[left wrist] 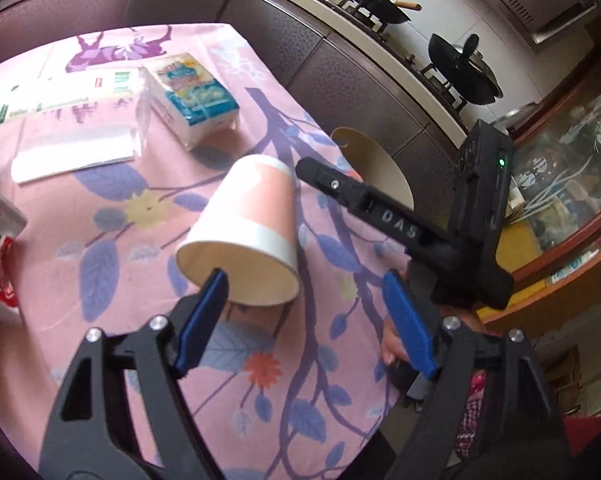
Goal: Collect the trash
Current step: 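Grasp the paper cup with the left gripper while the right grasps the tissue pack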
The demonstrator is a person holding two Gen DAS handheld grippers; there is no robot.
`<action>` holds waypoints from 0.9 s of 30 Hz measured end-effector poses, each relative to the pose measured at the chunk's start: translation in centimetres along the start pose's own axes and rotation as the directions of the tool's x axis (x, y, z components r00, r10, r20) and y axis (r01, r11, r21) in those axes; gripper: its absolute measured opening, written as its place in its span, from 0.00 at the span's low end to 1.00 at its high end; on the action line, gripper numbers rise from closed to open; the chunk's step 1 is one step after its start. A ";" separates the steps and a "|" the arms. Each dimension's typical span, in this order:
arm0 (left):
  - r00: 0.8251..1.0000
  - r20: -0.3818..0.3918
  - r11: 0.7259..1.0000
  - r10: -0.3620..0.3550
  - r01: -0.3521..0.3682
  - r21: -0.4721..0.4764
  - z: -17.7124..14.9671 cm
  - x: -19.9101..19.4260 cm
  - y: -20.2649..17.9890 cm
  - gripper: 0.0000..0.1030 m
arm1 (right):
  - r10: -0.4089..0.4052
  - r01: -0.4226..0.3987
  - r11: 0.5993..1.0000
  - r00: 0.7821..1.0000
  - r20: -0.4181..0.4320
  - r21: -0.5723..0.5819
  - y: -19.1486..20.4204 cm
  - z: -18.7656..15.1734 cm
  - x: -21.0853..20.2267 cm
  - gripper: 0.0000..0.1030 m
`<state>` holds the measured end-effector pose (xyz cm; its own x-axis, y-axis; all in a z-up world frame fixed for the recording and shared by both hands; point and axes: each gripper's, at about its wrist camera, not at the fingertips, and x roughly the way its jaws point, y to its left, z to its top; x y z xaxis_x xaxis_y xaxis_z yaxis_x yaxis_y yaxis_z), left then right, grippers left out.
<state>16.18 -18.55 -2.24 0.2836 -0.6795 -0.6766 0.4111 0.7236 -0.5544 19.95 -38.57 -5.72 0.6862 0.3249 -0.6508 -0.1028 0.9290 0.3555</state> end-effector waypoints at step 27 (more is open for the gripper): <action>0.998 0.009 0.993 0.059 -0.058 -0.100 -6.3 -6.2 6.9 0.05 | -0.074 0.032 0.952 0.989 -0.128 -0.303 6.0 5.4 10.6 0.57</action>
<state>11.77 -8.56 -4.88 0.3154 -0.6369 -0.7035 0.3053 0.7700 -0.5603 30.53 -30.51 -6.85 0.5939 0.2750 -0.7561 -0.2941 0.9489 0.1142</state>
